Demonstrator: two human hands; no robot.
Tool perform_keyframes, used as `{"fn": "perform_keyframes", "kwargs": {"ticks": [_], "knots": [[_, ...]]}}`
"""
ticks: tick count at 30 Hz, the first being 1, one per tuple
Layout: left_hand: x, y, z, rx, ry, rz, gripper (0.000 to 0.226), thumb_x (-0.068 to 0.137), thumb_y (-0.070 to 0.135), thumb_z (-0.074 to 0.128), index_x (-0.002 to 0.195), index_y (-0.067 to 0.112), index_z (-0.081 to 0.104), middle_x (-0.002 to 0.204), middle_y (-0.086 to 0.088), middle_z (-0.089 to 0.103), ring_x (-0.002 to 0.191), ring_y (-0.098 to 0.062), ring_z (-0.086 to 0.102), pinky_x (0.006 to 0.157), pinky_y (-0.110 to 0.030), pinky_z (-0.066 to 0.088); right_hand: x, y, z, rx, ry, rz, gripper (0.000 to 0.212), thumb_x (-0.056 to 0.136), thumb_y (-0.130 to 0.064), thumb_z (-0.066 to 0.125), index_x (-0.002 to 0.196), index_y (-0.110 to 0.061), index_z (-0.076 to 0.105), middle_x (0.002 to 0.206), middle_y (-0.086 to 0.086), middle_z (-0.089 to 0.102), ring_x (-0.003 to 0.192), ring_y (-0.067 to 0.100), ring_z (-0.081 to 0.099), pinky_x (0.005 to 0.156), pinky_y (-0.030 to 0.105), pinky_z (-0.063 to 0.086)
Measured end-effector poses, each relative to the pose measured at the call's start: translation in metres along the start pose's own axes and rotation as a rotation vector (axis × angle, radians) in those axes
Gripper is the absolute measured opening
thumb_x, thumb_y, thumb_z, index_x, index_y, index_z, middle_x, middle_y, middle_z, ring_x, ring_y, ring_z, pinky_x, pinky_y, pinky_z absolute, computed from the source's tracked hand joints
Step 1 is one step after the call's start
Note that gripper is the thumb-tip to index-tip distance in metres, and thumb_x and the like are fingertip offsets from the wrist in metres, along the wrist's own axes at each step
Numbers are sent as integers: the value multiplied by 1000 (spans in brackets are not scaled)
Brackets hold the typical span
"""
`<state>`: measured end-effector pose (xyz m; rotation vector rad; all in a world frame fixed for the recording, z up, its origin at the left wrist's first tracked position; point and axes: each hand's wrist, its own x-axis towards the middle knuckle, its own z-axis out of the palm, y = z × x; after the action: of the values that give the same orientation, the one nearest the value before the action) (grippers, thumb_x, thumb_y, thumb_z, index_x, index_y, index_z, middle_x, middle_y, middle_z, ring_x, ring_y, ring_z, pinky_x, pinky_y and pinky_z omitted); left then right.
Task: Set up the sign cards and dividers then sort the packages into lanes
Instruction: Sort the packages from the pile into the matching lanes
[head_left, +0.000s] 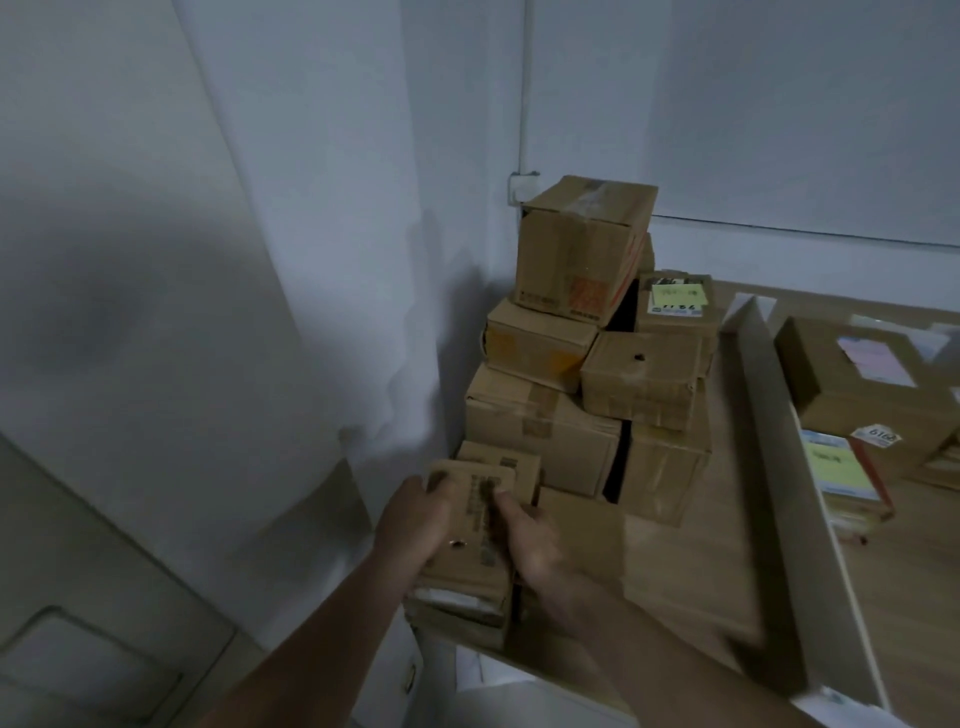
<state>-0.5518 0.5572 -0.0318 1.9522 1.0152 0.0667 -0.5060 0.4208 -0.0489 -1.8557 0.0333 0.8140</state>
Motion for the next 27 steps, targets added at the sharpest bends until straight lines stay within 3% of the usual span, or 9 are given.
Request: {"fn": "perform_keyframes", "kwargs": {"ticks": [3,6,8,10,13,15,18,22,27], "knots": [[-5,26,-5,-87,32,79,70,90,66,38,124,11,63,121,-12,66,108,-32,61,95,-43,49,-2,-11,-8,64,143,-99,63,94,-70,42,132,-24,61,127,5,66,115,26,61,102,37,45],[-8,47,-5,-214,65,152,70,89,69,34,116,14,68,114,-8,69,107,-28,63,97,-42,48,-7,-22,-19,237,160,-197,59,82,-83,46,124,-44,57,127,-4,64,120,24,57,109,47,42],[-14,56,-4,-309,53,160,73,90,73,31,109,14,69,101,-4,70,96,-22,64,93,-41,51,-8,-27,-25,354,159,-240,66,75,-89,46,125,-46,55,129,-9,60,123,19,54,112,51,41],[-13,54,-1,-385,60,158,89,80,80,27,109,7,69,102,-14,71,97,-31,67,92,-47,53,-2,-26,-31,405,181,-274,85,67,-96,44,130,-41,54,134,-6,60,127,20,54,113,53,39],[-10,43,6,-400,27,109,70,96,66,30,89,9,69,95,-16,73,89,-31,70,79,-42,57,4,-19,-39,454,179,-220,98,67,-96,47,137,-28,54,137,4,62,127,25,57,109,53,43],[-11,33,13,-403,-23,61,60,100,62,29,86,17,67,91,-10,75,83,-24,72,75,-39,59,0,-15,-40,433,166,-195,73,83,-83,45,122,-24,61,123,4,69,114,22,65,97,48,52],[-13,21,22,-404,-66,20,56,100,61,30,90,21,67,90,-5,75,84,-22,73,84,-48,59,-1,-3,-38,421,185,-138,43,86,-77,48,106,-40,60,118,0,67,110,19,63,102,53,49],[-14,12,30,-381,-82,-14,45,104,53,34,86,25,64,95,-4,73,89,-21,69,87,-45,56,10,11,-36,431,208,-64,58,58,-90,53,94,-46,60,117,-2,69,112,23,64,104,56,47],[-11,10,33,-372,-85,-15,37,105,49,36,81,32,58,95,2,69,84,-11,61,70,-31,45,15,14,-36,392,204,-24,61,70,-85,51,94,-33,70,97,-2,76,98,22,71,101,54,50]]}}
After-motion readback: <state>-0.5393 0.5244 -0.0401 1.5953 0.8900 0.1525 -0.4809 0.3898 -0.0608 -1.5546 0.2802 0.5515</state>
